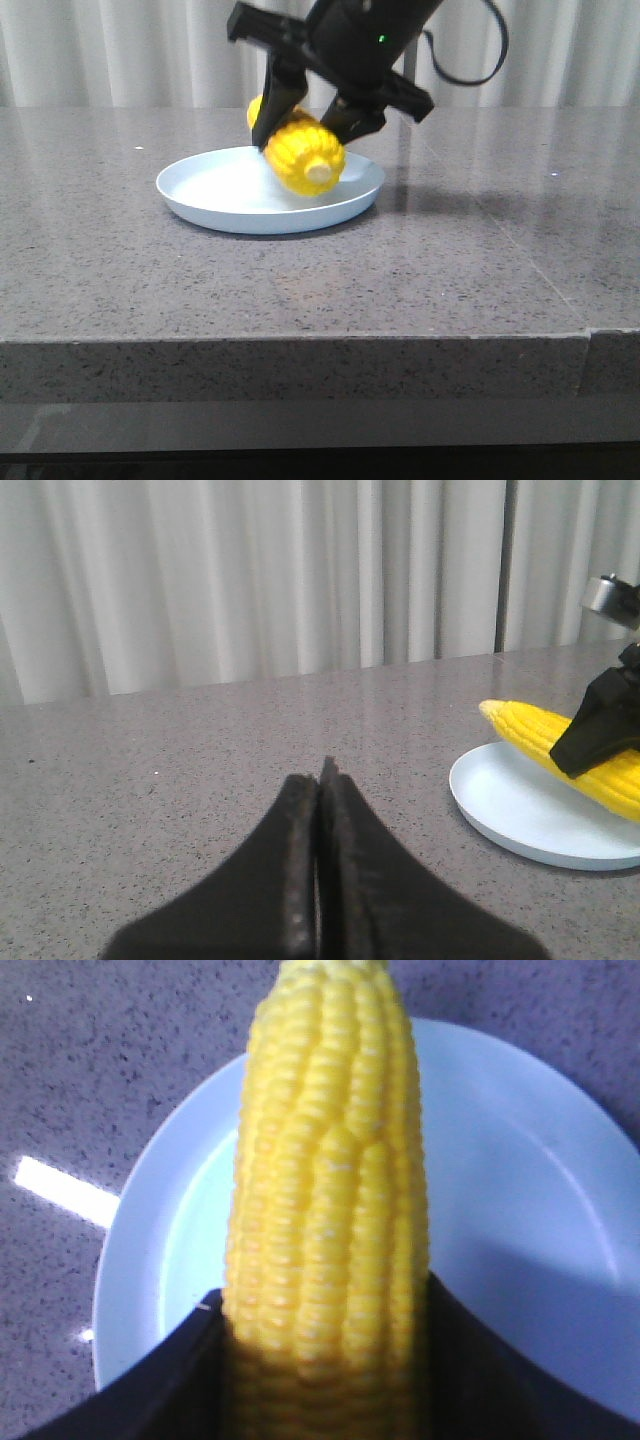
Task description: Place corn on plate with both arms
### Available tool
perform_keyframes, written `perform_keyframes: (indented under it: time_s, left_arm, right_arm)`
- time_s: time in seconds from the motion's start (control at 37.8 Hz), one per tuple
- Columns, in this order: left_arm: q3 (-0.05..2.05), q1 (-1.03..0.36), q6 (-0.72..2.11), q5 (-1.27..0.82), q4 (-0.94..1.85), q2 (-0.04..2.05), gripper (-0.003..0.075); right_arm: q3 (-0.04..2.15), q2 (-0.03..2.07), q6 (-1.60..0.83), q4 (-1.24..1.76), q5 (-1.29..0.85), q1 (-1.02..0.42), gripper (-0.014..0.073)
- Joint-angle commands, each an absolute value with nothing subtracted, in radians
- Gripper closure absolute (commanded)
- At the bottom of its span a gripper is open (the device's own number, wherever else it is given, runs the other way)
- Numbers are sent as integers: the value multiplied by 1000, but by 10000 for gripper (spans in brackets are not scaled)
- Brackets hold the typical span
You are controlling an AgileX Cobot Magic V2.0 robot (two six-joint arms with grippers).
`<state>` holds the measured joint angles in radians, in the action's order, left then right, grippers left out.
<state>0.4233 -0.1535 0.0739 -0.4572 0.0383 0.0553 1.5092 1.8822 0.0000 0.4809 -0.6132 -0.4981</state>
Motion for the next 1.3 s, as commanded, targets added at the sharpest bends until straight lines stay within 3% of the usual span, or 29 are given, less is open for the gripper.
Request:
perform_keyframes:
  time_s: [0.0, 0.24, 0.53, 0.66, 0.85, 1.01, 1.27]
  left_arm:
    - [447, -152, 73, -389, 46, 70, 741]
    - [447, -152, 73, -389, 46, 70, 741]
    - [447, -152, 73, -389, 46, 70, 741]
    - [447, -152, 73, -389, 46, 70, 740]
    - [447, -152, 73, -389, 46, 70, 741]
    - [447, -152, 73, -389, 46, 70, 741]
    - [447, -152, 73, -389, 46, 70, 741]
  right_arm:
    - [1544, 1840, -11, 506, -569, -497, 256]
    - [1544, 1817, -11, 505, -572, -497, -67]
    - [1544, 1648, -11, 466, -603, -460, -66]
    - [1544, 1579, -11, 446, -657, -418, 55]
    - [1544, 1513, -11, 401, -744, -342, 364]
    - [1533, 1462, -11, 286, -828, -280, 557]
    - [1274, 1226, -11, 138, -721, -232, 592]
